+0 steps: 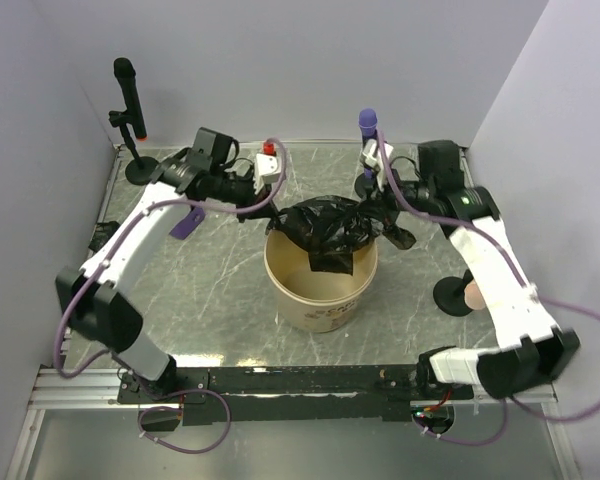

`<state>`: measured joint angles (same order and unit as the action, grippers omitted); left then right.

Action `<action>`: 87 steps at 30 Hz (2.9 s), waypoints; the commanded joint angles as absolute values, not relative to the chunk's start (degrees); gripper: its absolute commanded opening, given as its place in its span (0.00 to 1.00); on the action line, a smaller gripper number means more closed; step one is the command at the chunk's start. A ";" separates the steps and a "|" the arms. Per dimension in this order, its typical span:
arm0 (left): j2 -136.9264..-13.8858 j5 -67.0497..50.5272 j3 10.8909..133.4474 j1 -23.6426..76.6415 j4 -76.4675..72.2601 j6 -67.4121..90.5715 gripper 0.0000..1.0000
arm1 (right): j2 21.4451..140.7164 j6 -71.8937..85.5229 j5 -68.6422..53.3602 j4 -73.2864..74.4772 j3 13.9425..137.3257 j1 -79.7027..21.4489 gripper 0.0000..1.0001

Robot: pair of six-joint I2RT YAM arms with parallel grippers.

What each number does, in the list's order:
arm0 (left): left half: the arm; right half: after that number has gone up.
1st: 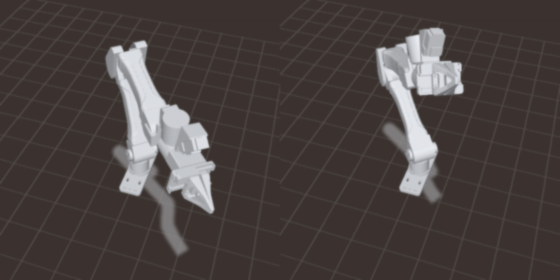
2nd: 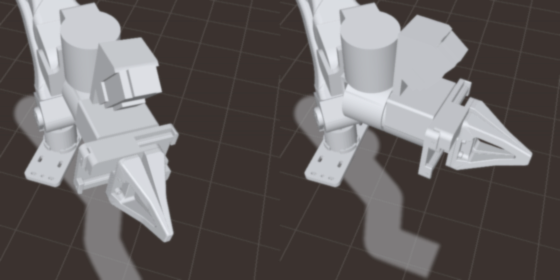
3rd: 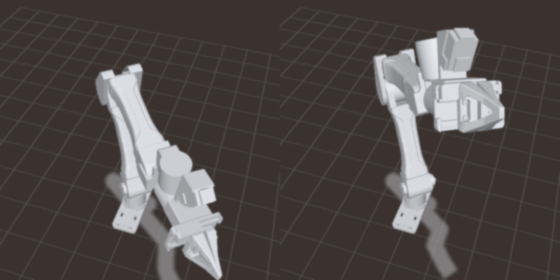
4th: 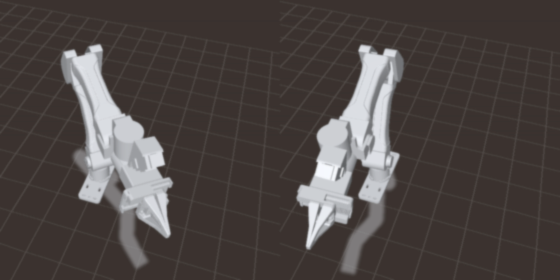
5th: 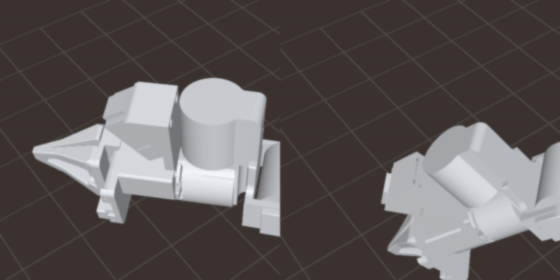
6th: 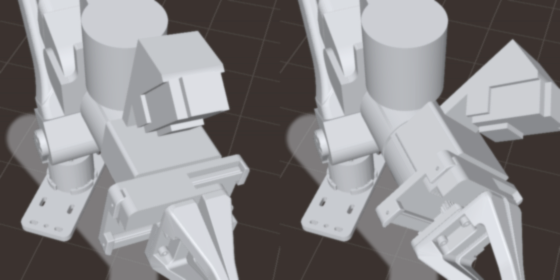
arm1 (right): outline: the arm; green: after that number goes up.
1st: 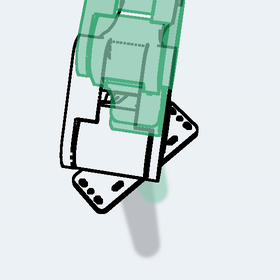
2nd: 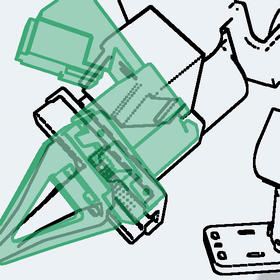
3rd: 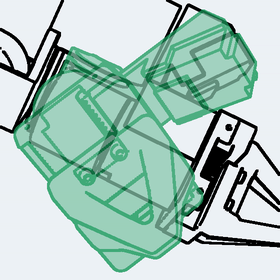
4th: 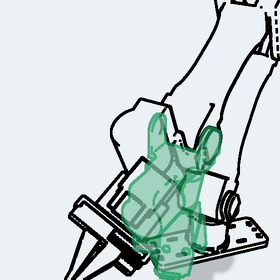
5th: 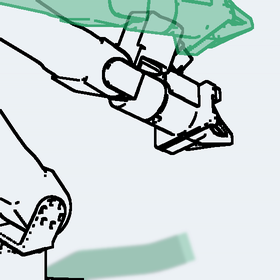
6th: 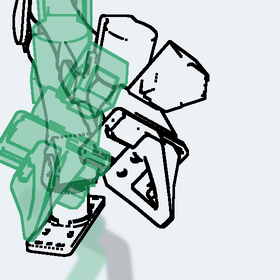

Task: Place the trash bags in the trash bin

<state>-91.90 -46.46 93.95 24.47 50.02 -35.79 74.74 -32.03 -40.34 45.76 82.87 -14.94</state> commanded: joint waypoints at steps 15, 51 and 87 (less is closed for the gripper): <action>-73.38 -37.63 79.89 28.21 35.70 -30.86 0.28 | 57.57 -33.76 -34.11 36.22 69.61 -22.85 0.49; -54.86 -31.83 68.66 34.71 40.71 -44.91 0.01 | 48.34 -34.29 -38.06 50.72 65.92 -31.03 0.00; -38.59 -32.51 54.76 41.13 41.83 -47.11 0.01 | 40.18 -53.43 -24.70 47.03 54.85 -47.89 0.00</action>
<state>-40.21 -27.75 56.23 40.86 37.74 -49.52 42.74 -47.83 -28.03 47.35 58.26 -45.65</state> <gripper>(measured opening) 0.014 0.008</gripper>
